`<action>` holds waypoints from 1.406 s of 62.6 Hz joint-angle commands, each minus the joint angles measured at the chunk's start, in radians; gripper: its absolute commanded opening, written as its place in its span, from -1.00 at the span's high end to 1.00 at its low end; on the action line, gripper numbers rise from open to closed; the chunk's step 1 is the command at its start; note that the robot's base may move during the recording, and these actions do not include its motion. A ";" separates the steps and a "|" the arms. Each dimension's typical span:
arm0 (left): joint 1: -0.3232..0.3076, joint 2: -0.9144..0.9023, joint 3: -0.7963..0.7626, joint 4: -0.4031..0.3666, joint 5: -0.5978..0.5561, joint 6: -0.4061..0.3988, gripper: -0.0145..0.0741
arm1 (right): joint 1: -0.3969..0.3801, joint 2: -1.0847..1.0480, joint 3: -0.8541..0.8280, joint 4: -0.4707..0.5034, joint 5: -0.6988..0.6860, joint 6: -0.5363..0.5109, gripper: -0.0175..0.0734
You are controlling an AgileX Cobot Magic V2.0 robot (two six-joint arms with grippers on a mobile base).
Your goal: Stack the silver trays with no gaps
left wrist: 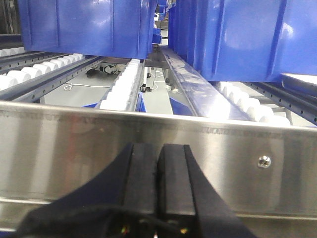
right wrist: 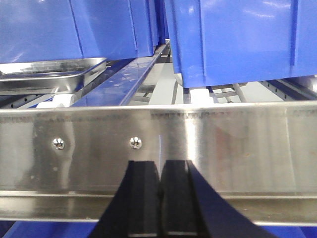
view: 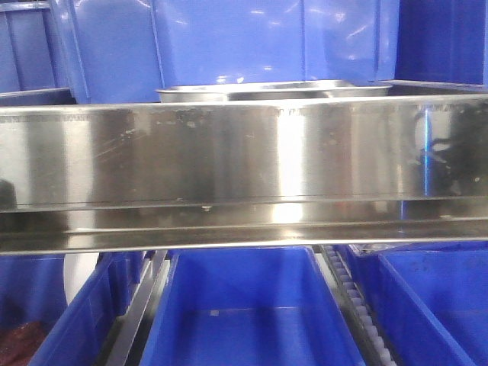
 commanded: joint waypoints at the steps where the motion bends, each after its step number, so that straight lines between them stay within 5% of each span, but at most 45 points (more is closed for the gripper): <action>1: 0.001 -0.037 -0.004 -0.008 -0.082 0.001 0.78 | 0.000 -0.019 -0.001 -0.002 -0.095 -0.008 0.49; 39: 0.001 -0.037 -0.004 -0.008 -0.092 0.001 0.78 | 0.000 -0.019 -0.001 -0.002 -0.104 -0.008 0.49; 53: 0.001 -0.031 -0.031 -0.139 -0.137 0.001 0.78 | -0.003 -0.019 -0.025 0.035 -0.223 -0.007 0.49; 63: 0.001 -0.031 -0.215 -0.132 -0.042 0.001 0.78 | -0.003 -0.007 -0.230 0.042 -0.024 -0.008 0.47; 69: -0.001 -0.001 -0.375 -0.132 0.066 0.001 0.74 | -0.003 0.038 -0.390 0.042 0.128 -0.008 0.23; 74: -0.003 0.052 -0.501 -0.132 0.143 0.001 0.58 | -0.003 0.100 -0.507 0.042 0.209 -0.008 -0.11; 81: -0.003 0.161 -0.650 -0.134 0.210 0.001 -0.02 | -0.003 0.211 -0.650 0.042 0.254 -0.008 -0.66; 88: -0.003 0.303 -0.776 -0.136 0.267 0.004 -0.52 | -0.003 0.348 -0.751 0.041 0.262 -0.022 -0.75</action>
